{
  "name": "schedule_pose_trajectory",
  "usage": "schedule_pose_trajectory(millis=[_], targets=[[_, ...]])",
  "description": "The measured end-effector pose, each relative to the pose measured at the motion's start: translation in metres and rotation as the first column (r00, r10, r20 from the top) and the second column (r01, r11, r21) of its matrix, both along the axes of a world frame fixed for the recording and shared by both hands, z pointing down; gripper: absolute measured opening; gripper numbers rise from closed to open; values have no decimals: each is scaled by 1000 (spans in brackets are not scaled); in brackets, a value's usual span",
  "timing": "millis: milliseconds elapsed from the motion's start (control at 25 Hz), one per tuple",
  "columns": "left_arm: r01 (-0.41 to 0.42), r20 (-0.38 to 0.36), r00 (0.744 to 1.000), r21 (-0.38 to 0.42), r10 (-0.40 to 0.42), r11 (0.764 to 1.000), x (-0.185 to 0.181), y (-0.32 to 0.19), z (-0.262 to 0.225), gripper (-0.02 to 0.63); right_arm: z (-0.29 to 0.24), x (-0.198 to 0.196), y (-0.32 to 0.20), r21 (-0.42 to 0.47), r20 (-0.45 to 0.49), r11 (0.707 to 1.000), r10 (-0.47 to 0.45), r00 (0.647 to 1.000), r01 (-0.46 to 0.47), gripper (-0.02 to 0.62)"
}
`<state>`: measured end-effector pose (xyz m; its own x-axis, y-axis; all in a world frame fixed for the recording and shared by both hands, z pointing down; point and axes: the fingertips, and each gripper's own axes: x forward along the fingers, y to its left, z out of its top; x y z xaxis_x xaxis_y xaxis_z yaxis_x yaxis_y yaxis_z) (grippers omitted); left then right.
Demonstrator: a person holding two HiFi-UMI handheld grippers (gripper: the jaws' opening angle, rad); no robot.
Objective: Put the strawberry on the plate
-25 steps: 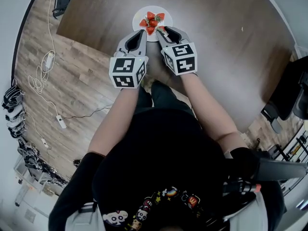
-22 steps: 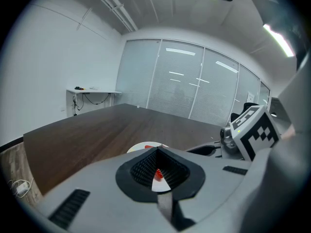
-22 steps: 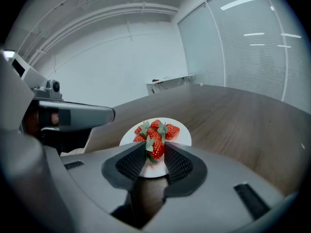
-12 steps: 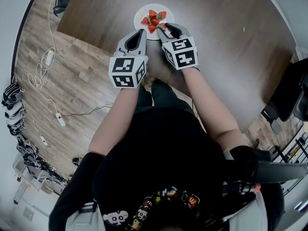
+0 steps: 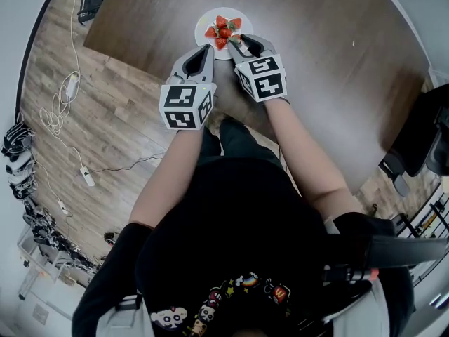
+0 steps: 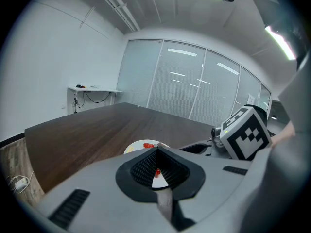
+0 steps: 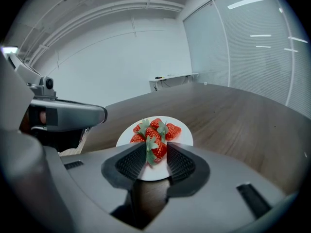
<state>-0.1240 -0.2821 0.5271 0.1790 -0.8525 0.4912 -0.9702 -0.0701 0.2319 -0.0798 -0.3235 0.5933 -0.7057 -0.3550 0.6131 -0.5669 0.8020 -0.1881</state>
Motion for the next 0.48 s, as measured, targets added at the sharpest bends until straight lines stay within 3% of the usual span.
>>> schedule_pose_trajectory(millis=[480], targets=[[-13,7,1000,36,13,999,-4,-8,-17,-12,-27,10,-4,35,53,998,47,998,-49,121]])
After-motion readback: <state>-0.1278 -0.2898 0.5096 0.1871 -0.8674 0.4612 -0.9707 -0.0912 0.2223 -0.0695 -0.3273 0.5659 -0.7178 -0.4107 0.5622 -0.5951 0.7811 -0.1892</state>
